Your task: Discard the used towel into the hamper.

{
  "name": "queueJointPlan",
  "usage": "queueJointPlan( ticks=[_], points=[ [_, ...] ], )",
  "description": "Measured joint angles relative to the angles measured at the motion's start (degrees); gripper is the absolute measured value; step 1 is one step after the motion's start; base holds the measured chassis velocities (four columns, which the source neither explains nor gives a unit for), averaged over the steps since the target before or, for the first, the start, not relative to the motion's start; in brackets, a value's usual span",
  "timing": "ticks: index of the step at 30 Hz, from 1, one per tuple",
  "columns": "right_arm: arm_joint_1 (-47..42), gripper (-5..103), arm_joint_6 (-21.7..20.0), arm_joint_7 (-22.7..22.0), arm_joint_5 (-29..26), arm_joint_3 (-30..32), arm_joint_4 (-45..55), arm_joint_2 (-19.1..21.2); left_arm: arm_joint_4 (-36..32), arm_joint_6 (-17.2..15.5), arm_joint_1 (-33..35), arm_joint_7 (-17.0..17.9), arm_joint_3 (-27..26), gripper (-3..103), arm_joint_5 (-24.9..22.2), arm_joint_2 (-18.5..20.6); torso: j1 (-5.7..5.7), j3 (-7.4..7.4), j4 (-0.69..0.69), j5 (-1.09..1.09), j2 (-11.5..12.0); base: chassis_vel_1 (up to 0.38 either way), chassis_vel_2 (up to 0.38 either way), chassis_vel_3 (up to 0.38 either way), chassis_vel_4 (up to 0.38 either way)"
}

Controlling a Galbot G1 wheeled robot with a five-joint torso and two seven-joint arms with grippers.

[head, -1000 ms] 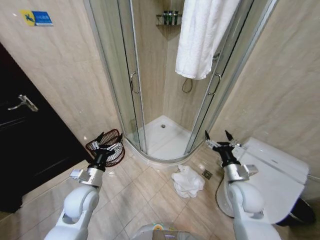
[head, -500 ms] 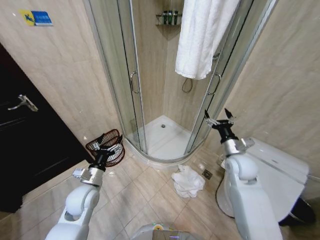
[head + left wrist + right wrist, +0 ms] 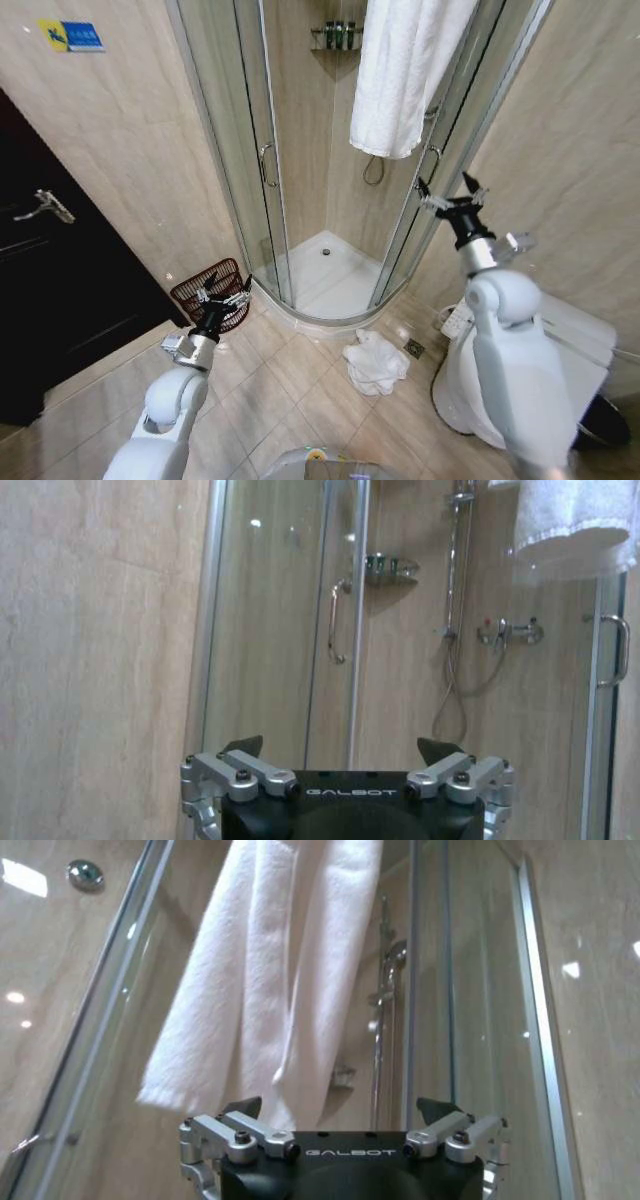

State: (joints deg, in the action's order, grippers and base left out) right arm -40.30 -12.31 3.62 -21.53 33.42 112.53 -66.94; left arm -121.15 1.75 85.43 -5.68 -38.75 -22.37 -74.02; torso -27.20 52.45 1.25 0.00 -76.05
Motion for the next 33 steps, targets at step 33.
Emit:
queueJointPlan(
  ticks=[33],
  points=[
    [37.0, 100, -3.1, -2.2, -2.3, -13.5, -18.6, -2.6, 2.2, 2.2, 0.4, -0.7, -0.7, 100, 0.4, -0.4, 0.0, 0.0, 0.0, -0.01, 0.0, 0.0, 0.0, 0.0, 0.0]
  ],
)
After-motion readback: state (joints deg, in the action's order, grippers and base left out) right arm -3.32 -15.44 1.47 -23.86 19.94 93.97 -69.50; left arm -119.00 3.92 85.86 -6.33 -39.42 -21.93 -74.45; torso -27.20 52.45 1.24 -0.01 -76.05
